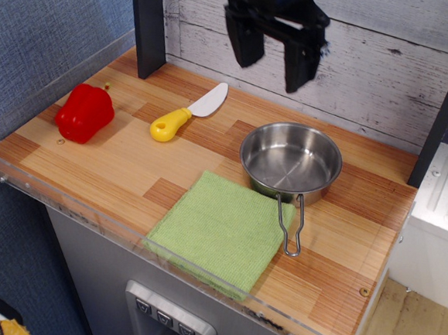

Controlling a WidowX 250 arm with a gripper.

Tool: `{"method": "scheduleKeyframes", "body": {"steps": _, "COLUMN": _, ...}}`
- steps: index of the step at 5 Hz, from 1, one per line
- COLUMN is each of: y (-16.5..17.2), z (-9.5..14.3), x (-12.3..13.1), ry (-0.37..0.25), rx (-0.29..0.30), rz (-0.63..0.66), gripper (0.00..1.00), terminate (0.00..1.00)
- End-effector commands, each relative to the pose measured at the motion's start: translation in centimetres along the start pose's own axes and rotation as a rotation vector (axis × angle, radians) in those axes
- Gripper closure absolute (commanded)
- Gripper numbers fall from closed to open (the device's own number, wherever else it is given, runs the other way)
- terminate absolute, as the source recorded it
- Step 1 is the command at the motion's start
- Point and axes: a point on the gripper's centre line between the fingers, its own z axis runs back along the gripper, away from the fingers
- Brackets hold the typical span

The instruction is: Place the pot behind the green towel

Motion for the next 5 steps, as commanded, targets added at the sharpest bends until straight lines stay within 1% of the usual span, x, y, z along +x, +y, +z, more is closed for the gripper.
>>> {"method": "scheduleKeyframes", "body": {"steps": 1, "y": 1.16, "z": 2.26, "x": -1.72, "ry": 0.055, "rx": 0.134, "rz": 0.161, "gripper": 0.0, "terminate": 0.0}}
{"method": "scheduleKeyframes", "body": {"steps": 2, "y": 1.28, "z": 2.06, "x": -2.03, "ry": 0.069, "rx": 0.125, "rz": 0.183, "gripper": 0.0, "terminate": 0.0}}
{"method": "scheduleKeyframes", "body": {"steps": 4, "y": 1.28, "z": 2.06, "x": -2.03, "ry": 0.069, "rx": 0.125, "rz": 0.183, "gripper": 0.0, "terminate": 0.0}}
{"method": "scheduleKeyframes", "body": {"steps": 5, "y": 1.28, "z": 2.06, "x": -2.03, "ry": 0.069, "rx": 0.125, "rz": 0.183, "gripper": 0.0, "terminate": 1.0}}
